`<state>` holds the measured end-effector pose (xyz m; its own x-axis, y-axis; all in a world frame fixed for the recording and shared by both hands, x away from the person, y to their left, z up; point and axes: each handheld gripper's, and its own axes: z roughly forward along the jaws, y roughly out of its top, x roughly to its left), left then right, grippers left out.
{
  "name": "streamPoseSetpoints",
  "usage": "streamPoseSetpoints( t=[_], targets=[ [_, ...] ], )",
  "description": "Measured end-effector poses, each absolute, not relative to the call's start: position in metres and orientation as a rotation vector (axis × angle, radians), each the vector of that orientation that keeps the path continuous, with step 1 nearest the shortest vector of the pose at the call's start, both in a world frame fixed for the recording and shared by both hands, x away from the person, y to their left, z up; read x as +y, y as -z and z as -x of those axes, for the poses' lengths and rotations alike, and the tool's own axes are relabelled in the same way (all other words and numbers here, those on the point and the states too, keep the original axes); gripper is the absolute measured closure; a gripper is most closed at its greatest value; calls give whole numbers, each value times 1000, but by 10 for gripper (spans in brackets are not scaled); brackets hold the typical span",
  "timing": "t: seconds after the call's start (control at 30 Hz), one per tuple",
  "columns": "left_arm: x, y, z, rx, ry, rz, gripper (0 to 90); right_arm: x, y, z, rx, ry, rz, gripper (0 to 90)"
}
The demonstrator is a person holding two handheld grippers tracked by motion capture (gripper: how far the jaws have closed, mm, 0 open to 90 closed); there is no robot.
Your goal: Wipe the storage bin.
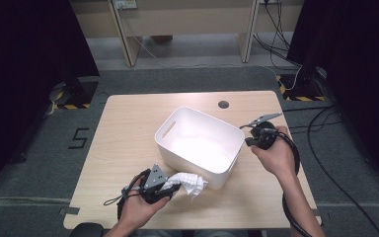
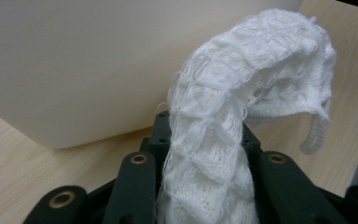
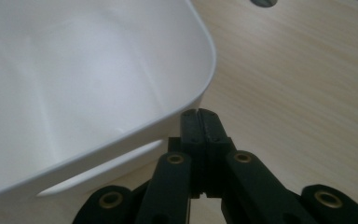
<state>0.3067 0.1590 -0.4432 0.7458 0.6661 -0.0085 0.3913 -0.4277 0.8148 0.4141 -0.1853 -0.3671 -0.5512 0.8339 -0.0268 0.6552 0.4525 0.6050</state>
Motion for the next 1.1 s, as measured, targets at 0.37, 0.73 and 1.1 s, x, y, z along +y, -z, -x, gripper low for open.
streamPoseSetpoints(
  t=[0.37, 0.73, 1.1],
  targets=[
    [157, 443, -307, 791, -396, -2072, 687, -179, 390, -401, 2494, -722, -1273, 900],
    [157, 443, -308, 787, -398, -2072, 687, -172, 397, -409, 2509, -728, -1250, 900],
    [156, 442, -309, 784, -396, -2076, 687, -181, 402, -426, 2466, -715, -1281, 900]
  ],
)
